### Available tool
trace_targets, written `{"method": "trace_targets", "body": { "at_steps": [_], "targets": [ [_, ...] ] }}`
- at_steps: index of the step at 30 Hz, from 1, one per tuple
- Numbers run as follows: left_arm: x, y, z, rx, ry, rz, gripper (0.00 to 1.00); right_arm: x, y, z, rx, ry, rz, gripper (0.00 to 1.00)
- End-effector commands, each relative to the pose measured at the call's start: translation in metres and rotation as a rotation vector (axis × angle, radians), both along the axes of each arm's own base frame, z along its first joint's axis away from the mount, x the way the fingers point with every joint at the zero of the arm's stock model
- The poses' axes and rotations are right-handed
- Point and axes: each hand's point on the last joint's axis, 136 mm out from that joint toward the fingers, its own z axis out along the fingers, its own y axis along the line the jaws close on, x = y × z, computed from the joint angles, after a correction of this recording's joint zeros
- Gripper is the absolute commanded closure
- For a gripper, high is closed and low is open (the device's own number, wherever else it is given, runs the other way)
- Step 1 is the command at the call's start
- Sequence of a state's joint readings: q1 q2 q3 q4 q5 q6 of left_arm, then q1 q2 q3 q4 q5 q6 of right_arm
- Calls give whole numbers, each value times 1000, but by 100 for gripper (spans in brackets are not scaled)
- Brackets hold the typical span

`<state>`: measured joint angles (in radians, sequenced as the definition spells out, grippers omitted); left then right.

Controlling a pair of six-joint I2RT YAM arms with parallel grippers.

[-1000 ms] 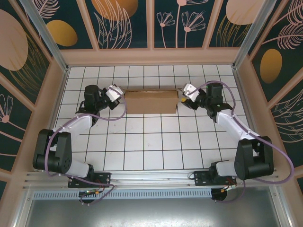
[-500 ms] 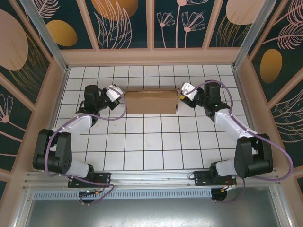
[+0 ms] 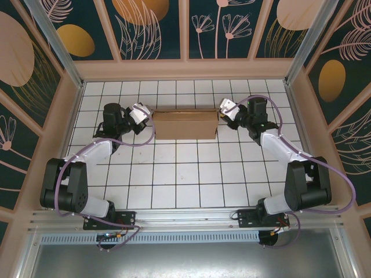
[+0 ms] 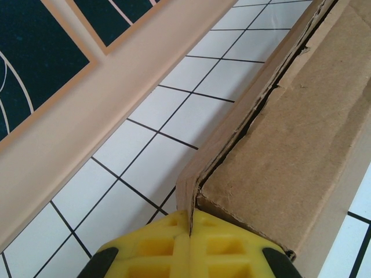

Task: Fold the paper box

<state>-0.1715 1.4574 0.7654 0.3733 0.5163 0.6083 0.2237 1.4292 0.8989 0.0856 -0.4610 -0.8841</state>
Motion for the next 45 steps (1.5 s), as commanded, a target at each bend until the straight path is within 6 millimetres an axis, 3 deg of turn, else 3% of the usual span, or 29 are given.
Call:
{"method": "trace_targets", "body": {
  "at_steps": [1,5,10,17,23,27,35,45],
  "targets": [
    [-6,-4,9,-38,25,-25,100,4,9,13,9,-17,15,88],
    [-8,-7,12,-65,52,-36,100,3,13,13,12,-7,13,100],
    [-12,-17,15,-188,209,-33,100,3,24,13,52,59,-45,100],
    [-19,-33,6,-276,408,54,100,-6,38,-2,22,150,-168,100],
    [-8,-27,17,-391,552,220,98,-6,35,13,169,247,-346,100],
    [-2,-33,28,-477,663,257,100,-9,38,16,222,299,-390,100],
    [0,-28,25,-475,737,375,100,-10,43,21,314,454,-467,100],
    [-8,-24,7,-464,797,422,100,-4,41,21,425,712,-554,100]
  ]
}}
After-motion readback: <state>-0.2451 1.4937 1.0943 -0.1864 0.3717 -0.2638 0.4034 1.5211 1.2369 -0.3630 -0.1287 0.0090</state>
